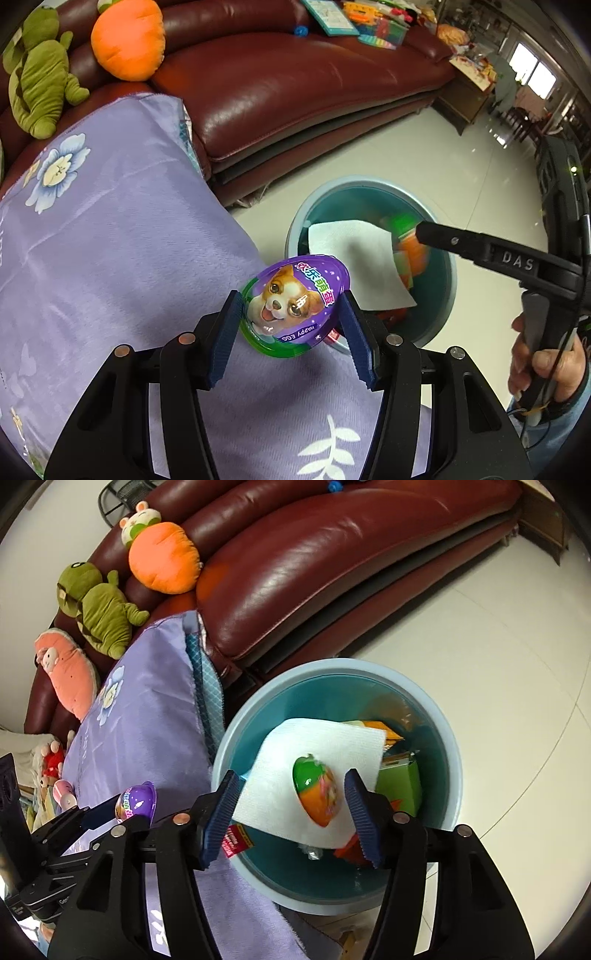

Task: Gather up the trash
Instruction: 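Open right tool to drop the orange egg while left tool drops the purple egg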

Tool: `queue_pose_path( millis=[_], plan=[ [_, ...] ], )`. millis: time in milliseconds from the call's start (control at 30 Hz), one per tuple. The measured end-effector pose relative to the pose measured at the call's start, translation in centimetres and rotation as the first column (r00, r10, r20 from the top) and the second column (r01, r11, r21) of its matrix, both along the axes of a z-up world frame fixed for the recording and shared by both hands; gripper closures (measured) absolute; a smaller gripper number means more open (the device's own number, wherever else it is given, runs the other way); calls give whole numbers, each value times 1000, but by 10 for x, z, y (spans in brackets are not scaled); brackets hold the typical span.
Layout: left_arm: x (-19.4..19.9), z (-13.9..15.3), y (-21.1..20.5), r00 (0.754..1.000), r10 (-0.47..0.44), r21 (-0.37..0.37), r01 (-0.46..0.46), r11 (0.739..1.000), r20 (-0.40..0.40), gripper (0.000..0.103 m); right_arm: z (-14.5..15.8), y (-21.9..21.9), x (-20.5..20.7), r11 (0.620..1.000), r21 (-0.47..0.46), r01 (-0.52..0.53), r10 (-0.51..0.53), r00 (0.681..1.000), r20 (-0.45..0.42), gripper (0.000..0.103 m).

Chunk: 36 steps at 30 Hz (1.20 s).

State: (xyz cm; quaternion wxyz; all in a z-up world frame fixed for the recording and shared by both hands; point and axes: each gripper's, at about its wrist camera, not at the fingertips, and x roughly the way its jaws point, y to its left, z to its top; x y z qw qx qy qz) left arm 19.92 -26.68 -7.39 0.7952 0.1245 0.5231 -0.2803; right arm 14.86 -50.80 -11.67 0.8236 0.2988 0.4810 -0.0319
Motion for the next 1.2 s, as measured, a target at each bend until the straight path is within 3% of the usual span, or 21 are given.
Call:
queue_pose_path(
  millis=[233,733,900,1200],
  plan=[
    [3,-14,-13,1000,-13,17,13,1000,-21,47,-1,-16,-13,999,12,43,-43,999,1,34],
    [2,-35,-52,998,-57,35,59,998,-40,46,0,-36,-29,993,26,117,-117,993,-13,30],
    [0,-37,-53,998,-41,47,43,998,-39,26,3,-32,-28,993,18,116,-115,993,-16,30],
    [-3,-20,-33,1000,-14,26,14,1000,-6,17,13,-23,-33,994,-5,113,-113,993,-26,28]
  ],
)
